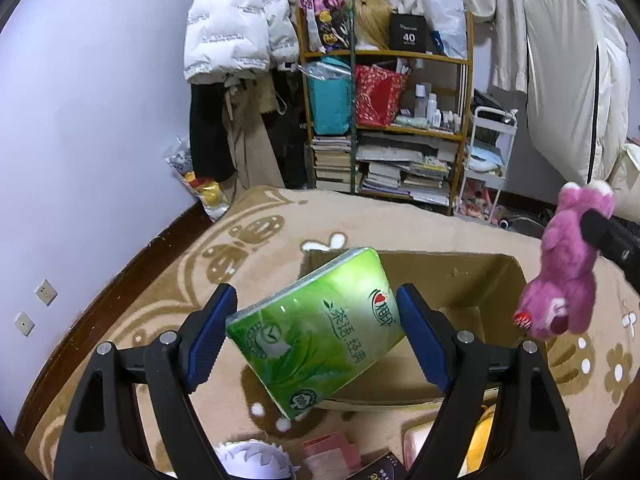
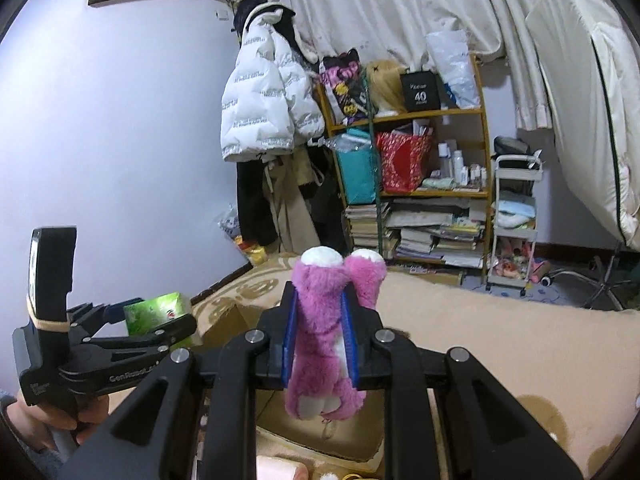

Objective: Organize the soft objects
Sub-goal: 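Lift the green tissue pack over the box while the right tool carries the pink bear there, then open the left tool to drop the tissue pack while the right tool releases the bear into the box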

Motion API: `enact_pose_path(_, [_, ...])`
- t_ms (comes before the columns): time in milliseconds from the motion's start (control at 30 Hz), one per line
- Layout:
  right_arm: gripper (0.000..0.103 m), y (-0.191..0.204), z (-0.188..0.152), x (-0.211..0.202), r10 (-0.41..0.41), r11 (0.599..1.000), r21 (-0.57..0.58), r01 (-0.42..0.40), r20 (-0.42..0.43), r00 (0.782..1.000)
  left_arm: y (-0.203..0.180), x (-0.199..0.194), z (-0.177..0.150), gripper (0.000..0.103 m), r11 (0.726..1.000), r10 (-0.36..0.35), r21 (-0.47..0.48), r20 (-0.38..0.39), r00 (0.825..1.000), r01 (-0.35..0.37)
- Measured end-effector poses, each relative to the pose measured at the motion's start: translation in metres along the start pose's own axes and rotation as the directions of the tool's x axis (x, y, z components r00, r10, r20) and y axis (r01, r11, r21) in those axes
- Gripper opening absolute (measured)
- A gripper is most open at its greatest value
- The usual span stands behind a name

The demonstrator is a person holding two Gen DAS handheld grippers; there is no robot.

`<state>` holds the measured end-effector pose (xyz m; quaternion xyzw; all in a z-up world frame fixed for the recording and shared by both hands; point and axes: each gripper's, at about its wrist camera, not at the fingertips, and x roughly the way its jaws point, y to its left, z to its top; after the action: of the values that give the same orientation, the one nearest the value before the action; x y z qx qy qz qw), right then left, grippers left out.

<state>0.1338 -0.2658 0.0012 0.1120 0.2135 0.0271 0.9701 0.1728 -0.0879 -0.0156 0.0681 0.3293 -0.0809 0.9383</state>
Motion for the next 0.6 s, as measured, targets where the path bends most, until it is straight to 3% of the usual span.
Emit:
enact_pose_path(433, [0.021,-0.014,-0.033,0.031,0.019,0.999,0.048,-0.013,-0.128,0.992,-0.020,0.035,-0.017,0.081,0.997,-0.068,0.023,-0.106,0.992,0.070])
enact_pose_path(600, [0.022,-0.017,-0.037,0.035,0.026,0.997,0.070,-0.016,-0.155,0.988,-0.021,0.041,-0.019,0.081,0.998,-0.059,0.024,-0.118,0.991,0.062])
